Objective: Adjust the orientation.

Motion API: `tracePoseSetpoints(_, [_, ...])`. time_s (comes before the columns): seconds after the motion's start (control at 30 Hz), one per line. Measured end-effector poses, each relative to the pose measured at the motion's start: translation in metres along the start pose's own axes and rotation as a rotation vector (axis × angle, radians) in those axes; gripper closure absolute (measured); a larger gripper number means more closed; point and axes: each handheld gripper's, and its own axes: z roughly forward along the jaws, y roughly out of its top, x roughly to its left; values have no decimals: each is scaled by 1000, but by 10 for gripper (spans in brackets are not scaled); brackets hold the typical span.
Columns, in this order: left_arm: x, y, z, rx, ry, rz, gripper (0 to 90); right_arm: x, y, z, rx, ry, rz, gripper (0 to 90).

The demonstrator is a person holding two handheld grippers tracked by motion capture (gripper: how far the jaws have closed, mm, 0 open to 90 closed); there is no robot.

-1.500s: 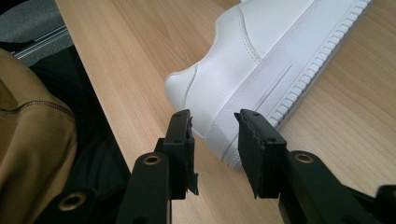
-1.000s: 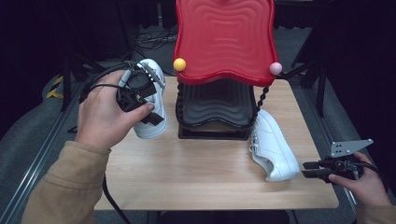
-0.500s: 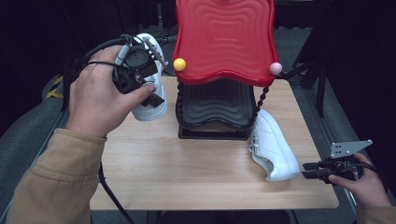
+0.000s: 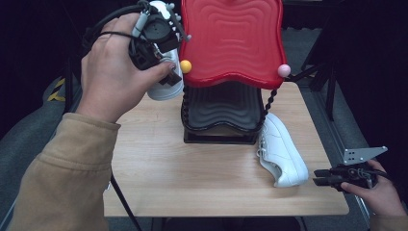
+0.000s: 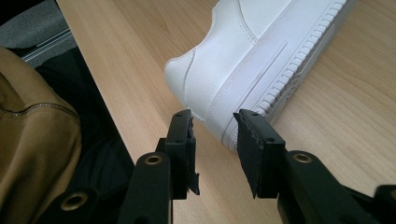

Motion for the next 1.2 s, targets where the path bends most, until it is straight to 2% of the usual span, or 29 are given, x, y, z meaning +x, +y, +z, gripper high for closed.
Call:
tracePoseSetpoints(0.3, [5,35,0,-10,-10,34,708,4,-8,-6,-7,6,10,665])
tracePoseSetpoints(0.43, [8,52,1,-6,-4,72,708,7,-10,-10,-18,5,9,665])
tracePoseSetpoints(0.5, [8,56,2,-9,-7,76,708,8,-11,-10,-19,5,10,665])
tracePoseSetpoints(0.67, [11,83,7,-1,-3,122,705,9,-17,-14,-19,1,20,665])
tracePoseSetpoints(0.77, [12,94,12,5,2,140,705,10,-18,-16,-29,4,21,665])
tracePoseSetpoints(0.93, [18,108,18,-2,0,156,703,12,-17,-19,-45,14,13,666])
tracePoseSetpoints(1.13, [22,119,24,4,13,152,702,12,-17,-14,-29,21,12,665])
tracePoseSetpoints(1.2, [27,124,28,0,3,146,702,12,-17,-14,-28,22,13,665])
